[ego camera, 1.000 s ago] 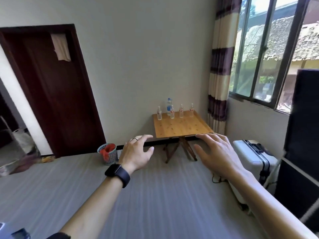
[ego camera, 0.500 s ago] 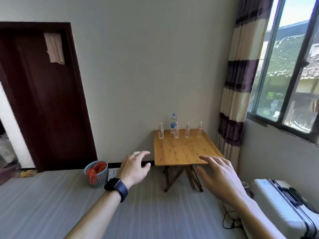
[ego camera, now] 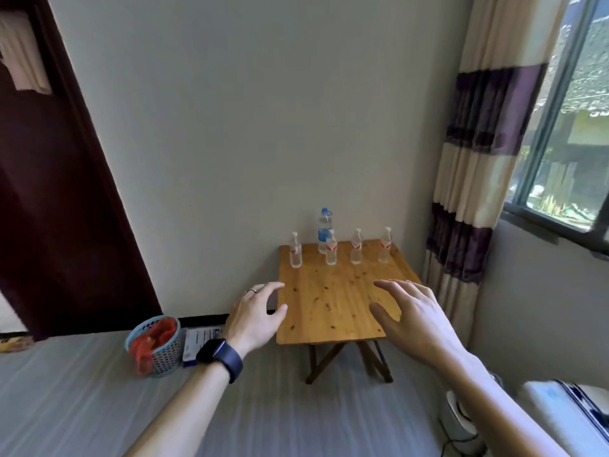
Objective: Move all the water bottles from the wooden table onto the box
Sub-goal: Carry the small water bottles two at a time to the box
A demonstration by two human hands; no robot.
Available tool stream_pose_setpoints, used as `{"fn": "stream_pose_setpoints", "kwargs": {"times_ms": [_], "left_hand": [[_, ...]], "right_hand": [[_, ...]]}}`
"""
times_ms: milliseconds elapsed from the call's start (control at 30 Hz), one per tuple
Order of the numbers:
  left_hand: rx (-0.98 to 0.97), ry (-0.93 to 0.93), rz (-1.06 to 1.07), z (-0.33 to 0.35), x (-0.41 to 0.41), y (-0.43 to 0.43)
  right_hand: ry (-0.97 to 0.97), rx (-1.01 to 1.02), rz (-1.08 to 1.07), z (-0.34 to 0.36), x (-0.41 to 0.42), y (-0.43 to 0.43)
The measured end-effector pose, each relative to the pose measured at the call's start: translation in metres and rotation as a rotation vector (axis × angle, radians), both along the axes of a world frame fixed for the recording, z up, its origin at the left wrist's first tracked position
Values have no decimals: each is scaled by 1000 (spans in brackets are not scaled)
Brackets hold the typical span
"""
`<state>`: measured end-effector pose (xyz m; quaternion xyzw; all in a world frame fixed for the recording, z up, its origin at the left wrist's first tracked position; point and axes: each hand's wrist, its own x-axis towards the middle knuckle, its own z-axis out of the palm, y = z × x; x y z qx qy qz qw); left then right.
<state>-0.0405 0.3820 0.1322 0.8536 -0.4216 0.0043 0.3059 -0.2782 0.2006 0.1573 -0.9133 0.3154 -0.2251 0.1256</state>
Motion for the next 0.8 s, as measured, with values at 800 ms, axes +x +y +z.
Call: {"fn": "stream_pose_setpoints", "kwargs": {"times_ms": [800], "left_hand": [[134,215,68,-87,368,-317]], "right_hand": [[189,174,14,-101,360,-331]]}}
